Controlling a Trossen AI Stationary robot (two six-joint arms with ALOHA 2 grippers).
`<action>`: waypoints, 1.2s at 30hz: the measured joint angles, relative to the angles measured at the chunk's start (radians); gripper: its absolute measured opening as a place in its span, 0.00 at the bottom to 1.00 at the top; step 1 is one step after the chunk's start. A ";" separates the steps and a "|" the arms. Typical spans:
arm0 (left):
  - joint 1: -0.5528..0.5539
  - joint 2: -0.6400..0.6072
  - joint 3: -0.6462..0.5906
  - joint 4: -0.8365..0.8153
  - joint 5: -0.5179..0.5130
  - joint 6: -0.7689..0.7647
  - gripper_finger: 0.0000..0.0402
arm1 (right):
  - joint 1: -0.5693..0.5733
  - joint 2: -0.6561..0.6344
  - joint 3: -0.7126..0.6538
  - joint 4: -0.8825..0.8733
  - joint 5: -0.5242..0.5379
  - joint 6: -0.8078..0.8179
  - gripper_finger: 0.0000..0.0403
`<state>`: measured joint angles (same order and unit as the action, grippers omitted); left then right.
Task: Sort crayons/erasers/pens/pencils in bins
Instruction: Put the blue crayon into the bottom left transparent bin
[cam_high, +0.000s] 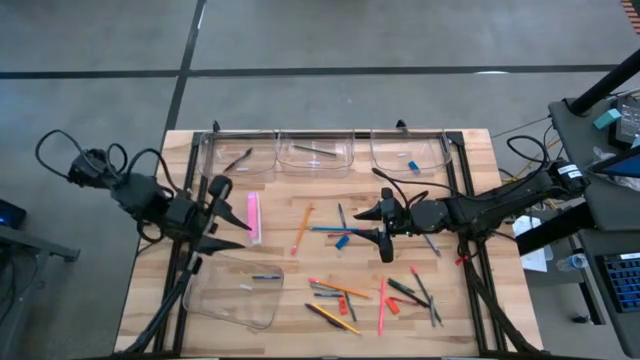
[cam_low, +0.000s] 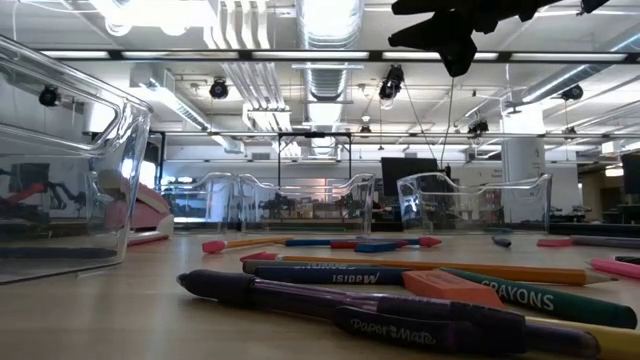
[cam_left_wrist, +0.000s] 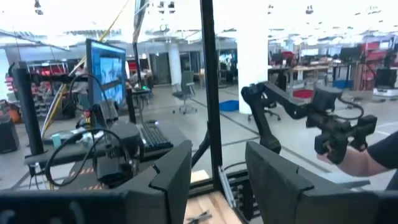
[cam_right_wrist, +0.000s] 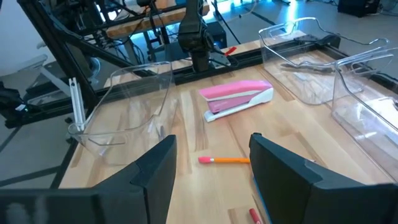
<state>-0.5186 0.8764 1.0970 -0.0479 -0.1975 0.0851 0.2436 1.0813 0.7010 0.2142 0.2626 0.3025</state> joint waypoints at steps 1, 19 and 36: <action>0.000 -0.001 -0.001 -0.001 0.000 0.000 0.34 | 0.000 0.000 0.000 0.000 0.000 0.000 0.48; 0.000 0.177 -0.008 -0.005 0.001 0.000 0.34 | 0.000 0.000 0.000 -0.001 0.000 -0.006 0.48; 0.050 0.468 0.025 0.048 -0.290 0.209 0.34 | 0.003 0.000 0.000 -0.058 0.000 0.001 0.48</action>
<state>-0.4690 1.3442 1.1217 -0.0002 -0.4875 0.2939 0.2462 1.0813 0.7010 0.1560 0.2626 0.3038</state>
